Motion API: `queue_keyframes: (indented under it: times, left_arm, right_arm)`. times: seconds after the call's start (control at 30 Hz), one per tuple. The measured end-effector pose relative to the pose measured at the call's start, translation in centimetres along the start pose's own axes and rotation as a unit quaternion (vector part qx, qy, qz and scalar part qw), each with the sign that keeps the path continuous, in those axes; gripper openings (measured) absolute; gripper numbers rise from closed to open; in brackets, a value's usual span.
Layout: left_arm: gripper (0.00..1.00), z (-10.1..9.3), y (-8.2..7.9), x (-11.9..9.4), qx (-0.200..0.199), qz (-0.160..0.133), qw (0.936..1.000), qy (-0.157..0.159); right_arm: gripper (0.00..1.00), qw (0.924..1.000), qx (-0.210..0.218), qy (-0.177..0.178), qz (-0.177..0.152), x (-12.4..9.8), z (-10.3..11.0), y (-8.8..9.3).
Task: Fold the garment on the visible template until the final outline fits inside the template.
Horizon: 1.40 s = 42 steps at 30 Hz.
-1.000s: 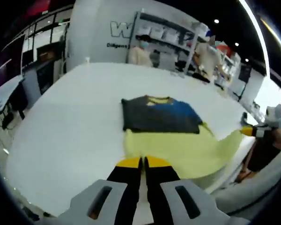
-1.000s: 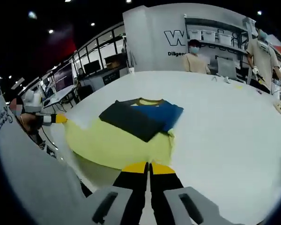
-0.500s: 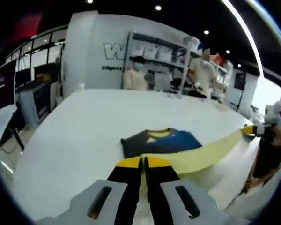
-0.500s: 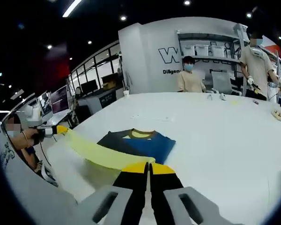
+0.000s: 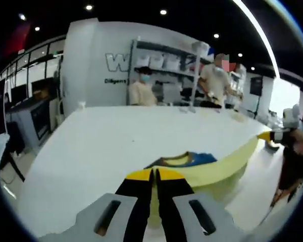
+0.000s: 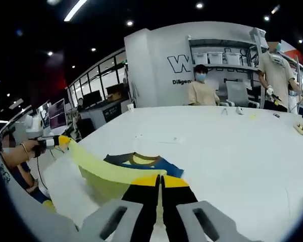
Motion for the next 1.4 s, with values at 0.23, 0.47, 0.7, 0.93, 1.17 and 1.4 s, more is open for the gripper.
queue_keyframes:
  times: [0.23, 0.47, 0.7, 0.93, 1.17, 1.4]
  left_arm:
    - [0.0, 1.2, 0.1, 3.7, 0.004, 0.014, 0.9999, 0.003]
    - [0.0, 2.4, 1.0, 7.0, -0.002, 0.036, 0.9993, 0.007]
    - [0.0, 3.3, 3.9, 11.6, -0.012, 0.082, 0.9963, 0.022]
    - [0.0, 3.3, 5.0, 15.0, -0.015, 0.109, 0.9933, 0.038]
    - [0.0, 2.8, 6.3, 17.5, -0.004, 0.133, 0.9899, 0.049]
    - [0.0, 3.1, 7.6, 18.6, 0.003, 0.152, 0.9869, 0.055]
  right_arm:
    - [0.0, 0.9998, 0.017, 0.007, -0.003, 2.4, -1.0, -0.7]
    - [0.0, 0.9995, 0.029, 0.011, 0.001, 5.5, -3.4, -1.3]
    - [0.0, 0.9986, 0.044, 0.013, 0.027, 8.9, -5.8, 0.2]
    - [0.0, 0.9923, 0.116, 0.029, 0.032, 11.2, -8.0, 2.0]
    - [0.0, 0.9867, 0.148, 0.046, 0.047, 12.9, -9.8, 4.0]
    - [0.0, 0.9846, 0.156, 0.058, 0.054, 13.9, -10.2, 4.7]
Point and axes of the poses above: the point that each gripper's makers call its tool centre point, and the gripper's own axes: x roughly forward along the fingers, z roughly to its left, y roughly out of its underside, the point moved 2 cm from there along -x, roughly backward along the fingers, and after that the axes turned 12 degrees about -y, right-handed, at the moved point
